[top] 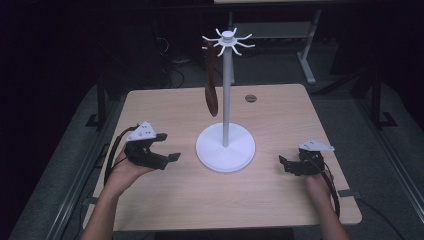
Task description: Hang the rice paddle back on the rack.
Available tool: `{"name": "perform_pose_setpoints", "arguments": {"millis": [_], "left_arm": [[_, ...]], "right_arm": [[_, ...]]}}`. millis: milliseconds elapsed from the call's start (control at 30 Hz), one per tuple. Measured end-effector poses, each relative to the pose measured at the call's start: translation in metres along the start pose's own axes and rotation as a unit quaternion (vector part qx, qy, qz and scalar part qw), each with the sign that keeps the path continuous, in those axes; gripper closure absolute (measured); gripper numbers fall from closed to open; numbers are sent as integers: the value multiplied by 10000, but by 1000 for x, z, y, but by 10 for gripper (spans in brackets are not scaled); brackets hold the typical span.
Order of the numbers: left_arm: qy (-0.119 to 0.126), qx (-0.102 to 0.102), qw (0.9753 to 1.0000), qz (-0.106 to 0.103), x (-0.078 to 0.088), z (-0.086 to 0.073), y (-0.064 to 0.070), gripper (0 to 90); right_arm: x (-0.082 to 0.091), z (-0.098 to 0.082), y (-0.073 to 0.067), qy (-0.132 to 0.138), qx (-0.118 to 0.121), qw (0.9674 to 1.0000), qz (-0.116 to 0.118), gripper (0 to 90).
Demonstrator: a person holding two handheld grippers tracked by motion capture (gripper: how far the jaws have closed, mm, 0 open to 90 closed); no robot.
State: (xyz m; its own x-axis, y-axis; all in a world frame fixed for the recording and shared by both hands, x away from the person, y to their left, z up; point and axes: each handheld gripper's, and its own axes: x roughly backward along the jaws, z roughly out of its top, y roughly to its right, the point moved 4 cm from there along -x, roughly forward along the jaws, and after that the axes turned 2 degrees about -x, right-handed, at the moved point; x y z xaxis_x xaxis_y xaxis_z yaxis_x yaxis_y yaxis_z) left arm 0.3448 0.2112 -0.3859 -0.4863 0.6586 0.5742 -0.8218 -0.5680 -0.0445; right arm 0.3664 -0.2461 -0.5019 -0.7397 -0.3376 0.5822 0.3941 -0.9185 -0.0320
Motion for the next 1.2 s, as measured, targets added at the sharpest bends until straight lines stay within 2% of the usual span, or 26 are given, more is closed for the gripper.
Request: {"name": "perform_pose_setpoints", "arguments": {"millis": [167,500,700,800,900,967,1000,1067,1100,1200], "left_arm": [[-28,203,9997,106,-7,-24,1,159],[-142,335,9990,257,-14,-56,0,159],[-202,445,9982,357,-17,-72,-2,159],[-329,344,9979,447,-17,-80,-4,158],[-376,358,9973,522,-18,-87,-6,157],[-426,357,9972,497,-19,-92,-7,152],[-372,471,9970,483,-20,-94,-7,152],[-430,421,9971,469,-21,-97,-10,152],[-406,493,9969,465,-22,-97,-9,151],[-372,506,9970,450,-22,-98,-10,149]], "right_arm": [[0,0,0,1,3,10000,-2,135],[0,0,0,0,2,10000,5,135],[0,0,0,-4,21,10000,-5,135],[0,0,0,-10,4,10000,2,135],[0,0,-1,-13,8,10000,2,135],[0,0,-1,-14,9,10000,-4,135],[0,0,-1,-11,2,10000,-10,135],[0,0,-1,-10,-1,10000,-16,135],[0,0,-2,-7,1,10000,-18,135],[0,0,-2,-28,8,10000,-24,135]]}}
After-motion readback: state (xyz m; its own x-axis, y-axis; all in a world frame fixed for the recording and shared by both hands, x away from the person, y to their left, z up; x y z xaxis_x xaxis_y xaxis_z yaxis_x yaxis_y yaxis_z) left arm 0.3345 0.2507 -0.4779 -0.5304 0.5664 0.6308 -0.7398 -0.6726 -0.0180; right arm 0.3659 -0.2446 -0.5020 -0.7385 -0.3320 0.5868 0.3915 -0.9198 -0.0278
